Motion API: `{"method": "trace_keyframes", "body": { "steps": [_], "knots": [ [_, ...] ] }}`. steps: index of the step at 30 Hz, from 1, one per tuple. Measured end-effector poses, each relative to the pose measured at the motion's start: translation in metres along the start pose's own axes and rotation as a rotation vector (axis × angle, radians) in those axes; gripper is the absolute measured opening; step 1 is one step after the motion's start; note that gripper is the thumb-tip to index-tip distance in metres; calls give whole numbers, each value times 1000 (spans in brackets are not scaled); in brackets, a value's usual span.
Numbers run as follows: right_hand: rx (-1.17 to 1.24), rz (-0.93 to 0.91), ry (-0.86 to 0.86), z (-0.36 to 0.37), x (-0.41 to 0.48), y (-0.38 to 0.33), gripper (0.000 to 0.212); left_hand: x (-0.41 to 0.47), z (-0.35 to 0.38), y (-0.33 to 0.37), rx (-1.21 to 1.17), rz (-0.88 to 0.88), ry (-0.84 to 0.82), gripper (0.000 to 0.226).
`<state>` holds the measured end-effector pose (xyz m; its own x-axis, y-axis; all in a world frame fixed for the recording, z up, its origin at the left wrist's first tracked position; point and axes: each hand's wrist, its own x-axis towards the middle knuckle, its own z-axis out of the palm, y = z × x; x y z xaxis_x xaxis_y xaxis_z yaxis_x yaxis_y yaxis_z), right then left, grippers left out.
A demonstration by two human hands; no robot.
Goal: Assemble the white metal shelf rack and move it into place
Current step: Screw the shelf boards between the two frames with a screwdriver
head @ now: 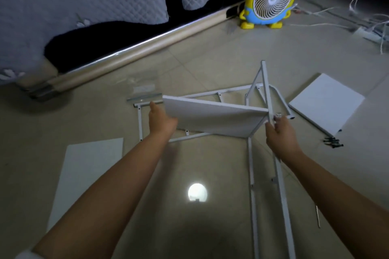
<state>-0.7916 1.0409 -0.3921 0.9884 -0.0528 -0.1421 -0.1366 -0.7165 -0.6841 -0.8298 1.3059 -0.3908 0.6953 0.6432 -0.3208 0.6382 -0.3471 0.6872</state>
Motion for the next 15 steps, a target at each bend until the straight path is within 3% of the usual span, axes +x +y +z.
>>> {"method": "trace_keyframes", "body": {
  "steps": [7, 15],
  "knots": [
    [29, -50, -54, -5, -16, 15, 16, 1, 7, -30, -70, 21, 23, 37],
    [-343, -65, -42, -18, 10, 9, 32, -16, -14, -29, 27, 331, 19, 27]
  ]
}}
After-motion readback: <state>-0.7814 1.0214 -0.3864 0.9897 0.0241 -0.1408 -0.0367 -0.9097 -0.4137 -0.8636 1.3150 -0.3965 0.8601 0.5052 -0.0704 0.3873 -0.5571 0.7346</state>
